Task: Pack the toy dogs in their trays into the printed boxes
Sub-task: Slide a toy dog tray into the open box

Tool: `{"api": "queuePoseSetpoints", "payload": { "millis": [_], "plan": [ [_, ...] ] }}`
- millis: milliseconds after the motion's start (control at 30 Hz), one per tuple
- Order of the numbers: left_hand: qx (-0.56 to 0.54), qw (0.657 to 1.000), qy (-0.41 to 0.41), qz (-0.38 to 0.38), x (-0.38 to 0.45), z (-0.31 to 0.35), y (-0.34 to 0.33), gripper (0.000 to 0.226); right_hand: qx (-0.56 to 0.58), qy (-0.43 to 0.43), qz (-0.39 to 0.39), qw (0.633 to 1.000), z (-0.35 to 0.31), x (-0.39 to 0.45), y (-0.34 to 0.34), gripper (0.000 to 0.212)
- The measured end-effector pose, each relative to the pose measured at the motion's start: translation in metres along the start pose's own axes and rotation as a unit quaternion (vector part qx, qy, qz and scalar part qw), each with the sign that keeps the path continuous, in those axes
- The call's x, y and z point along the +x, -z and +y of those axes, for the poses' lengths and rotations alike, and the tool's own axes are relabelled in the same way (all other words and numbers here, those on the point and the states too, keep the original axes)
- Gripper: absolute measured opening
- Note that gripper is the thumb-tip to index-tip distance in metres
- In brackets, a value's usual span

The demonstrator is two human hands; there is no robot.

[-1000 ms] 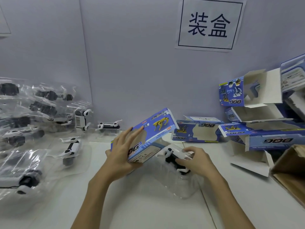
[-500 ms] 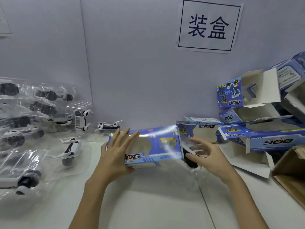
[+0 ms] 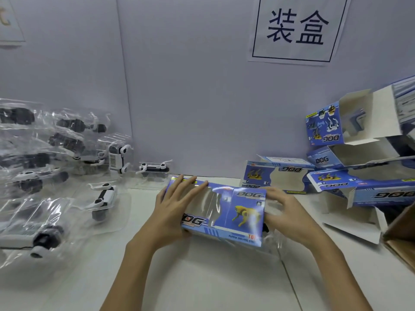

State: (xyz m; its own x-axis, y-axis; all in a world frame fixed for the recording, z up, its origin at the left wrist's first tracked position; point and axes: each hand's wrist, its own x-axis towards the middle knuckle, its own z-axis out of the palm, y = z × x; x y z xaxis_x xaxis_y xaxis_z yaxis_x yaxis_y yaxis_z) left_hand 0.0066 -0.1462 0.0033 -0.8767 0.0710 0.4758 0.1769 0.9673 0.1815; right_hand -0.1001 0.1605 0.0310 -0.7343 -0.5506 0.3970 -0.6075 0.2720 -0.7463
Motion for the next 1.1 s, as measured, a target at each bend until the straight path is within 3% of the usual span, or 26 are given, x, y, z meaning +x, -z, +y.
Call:
{"api": "queuePoseSetpoints", "payload": {
  "millis": [67,133,233,300,400,500,633,700,800,933,1033,1100],
  "plan": [
    [0.011,1.000,0.006,0.009,0.000,0.001,-0.001,0.116,0.103,-0.003,0.101,0.990,0.002,0.004,-0.007,0.041],
    [0.020,0.999,0.010,0.030,0.001,0.005,-0.003,0.115,0.208,-0.037,0.239,0.948,0.001,0.008,-0.019,0.036],
    [0.042,0.998,0.017,0.035,0.002,0.012,-0.009,0.117,0.177,-0.152,0.345,0.909,0.010,0.011,-0.034,0.023],
    [0.043,0.998,0.024,0.028,0.002,0.013,-0.011,0.116,0.136,-0.232,0.308,0.913,0.012,0.011,-0.041,0.019],
    [0.037,0.999,0.028,0.027,0.000,0.010,-0.011,0.117,0.235,-0.293,0.218,0.901,0.003,0.011,-0.043,0.052],
    [0.020,0.999,0.013,0.031,0.002,0.015,-0.013,0.116,0.450,-0.248,0.150,0.845,-0.015,0.008,-0.044,0.052],
    [-0.018,0.997,0.007,0.075,0.007,0.025,-0.018,0.114,0.518,-0.176,0.146,0.824,-0.019,0.005,-0.044,0.060],
    [-0.038,0.995,0.014,0.093,0.007,0.027,-0.019,0.114,0.511,-0.162,0.143,0.832,-0.022,0.004,-0.044,0.068],
    [-0.057,0.991,0.049,0.111,0.009,0.032,-0.019,0.111,0.485,-0.108,0.236,0.835,-0.023,0.007,-0.043,0.056],
    [-0.072,0.983,0.103,0.135,0.009,0.038,-0.023,0.111,0.353,-0.079,0.318,0.876,-0.027,0.003,-0.063,0.053],
    [-0.103,0.974,0.127,0.158,0.009,0.040,-0.025,0.113,0.326,-0.047,0.336,0.882,-0.037,-0.002,-0.087,0.043],
    [-0.122,0.968,0.146,0.164,0.010,0.043,-0.026,0.117,0.313,0.005,0.294,0.903,-0.038,-0.006,-0.097,0.043]
  ]
}}
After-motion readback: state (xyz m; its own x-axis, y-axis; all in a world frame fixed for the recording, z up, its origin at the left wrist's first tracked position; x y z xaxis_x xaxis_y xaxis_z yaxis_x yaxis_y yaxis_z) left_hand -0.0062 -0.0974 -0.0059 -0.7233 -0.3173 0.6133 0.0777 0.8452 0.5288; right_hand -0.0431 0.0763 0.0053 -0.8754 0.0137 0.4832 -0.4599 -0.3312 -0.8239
